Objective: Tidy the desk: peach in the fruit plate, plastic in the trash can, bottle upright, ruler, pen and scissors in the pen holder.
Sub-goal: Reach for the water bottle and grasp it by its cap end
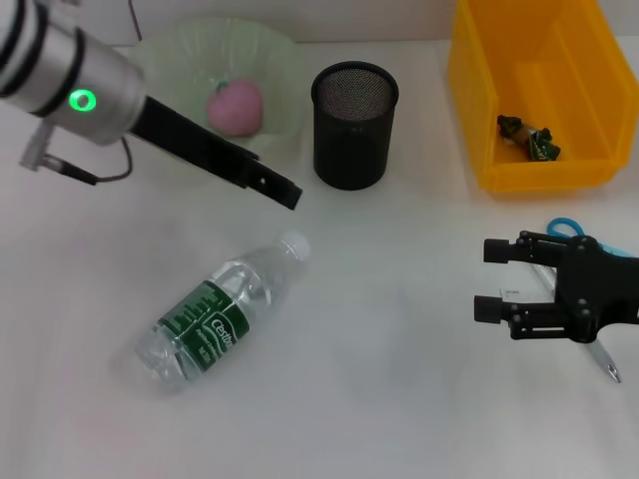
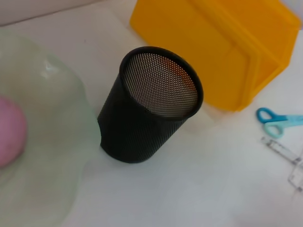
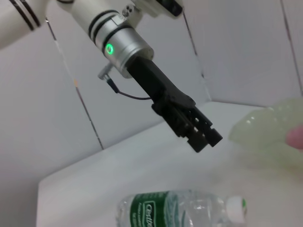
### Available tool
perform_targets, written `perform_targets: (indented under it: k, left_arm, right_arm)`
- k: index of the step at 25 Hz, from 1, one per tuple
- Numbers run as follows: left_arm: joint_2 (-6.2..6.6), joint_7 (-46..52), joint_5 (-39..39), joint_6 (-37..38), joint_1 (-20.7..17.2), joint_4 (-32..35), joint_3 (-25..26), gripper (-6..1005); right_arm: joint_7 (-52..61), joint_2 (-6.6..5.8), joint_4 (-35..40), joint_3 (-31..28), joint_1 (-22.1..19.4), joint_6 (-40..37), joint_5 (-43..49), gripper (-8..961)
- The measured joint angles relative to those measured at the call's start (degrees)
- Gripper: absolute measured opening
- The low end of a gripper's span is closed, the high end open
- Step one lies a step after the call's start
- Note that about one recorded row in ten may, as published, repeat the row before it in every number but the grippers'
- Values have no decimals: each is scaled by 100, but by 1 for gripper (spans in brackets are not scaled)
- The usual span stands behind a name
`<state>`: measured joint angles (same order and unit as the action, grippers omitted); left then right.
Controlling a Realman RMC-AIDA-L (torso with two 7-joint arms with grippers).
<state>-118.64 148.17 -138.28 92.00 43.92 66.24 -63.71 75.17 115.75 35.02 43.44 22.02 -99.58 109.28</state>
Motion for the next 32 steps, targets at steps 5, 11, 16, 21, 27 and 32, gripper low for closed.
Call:
perform_targets:
  k: [5,11,16,21,27,32]
  left_arm:
    - [-23,180,-196,-535,164,-491,-674,796]
    - [-38,191,-232,-1092,198,-910,-1089,797]
    - [-48,222,-200,-1347,241,-1106,-1400,796]
    - [-54,429,-187,-1707,223,-1126,-1954,796]
    - [-54,525,-169,-1855,213,-1135,-2348,797]
    - [-54,580,-155,-1914,198,-1134,-2487,796]
  right_arm:
    - [-5,14,-26,51,-12,110,51,851]
    - [-22,55,-38,59,3,215,99,851]
    - [-23,89,-83,61,69,290,143,850]
    - [-22,96,-143,60,118,292,146,850]
    - [-23,97,-222,59,149,350,147,849]
    - [-24,97,-239,59,148,388,147,849]
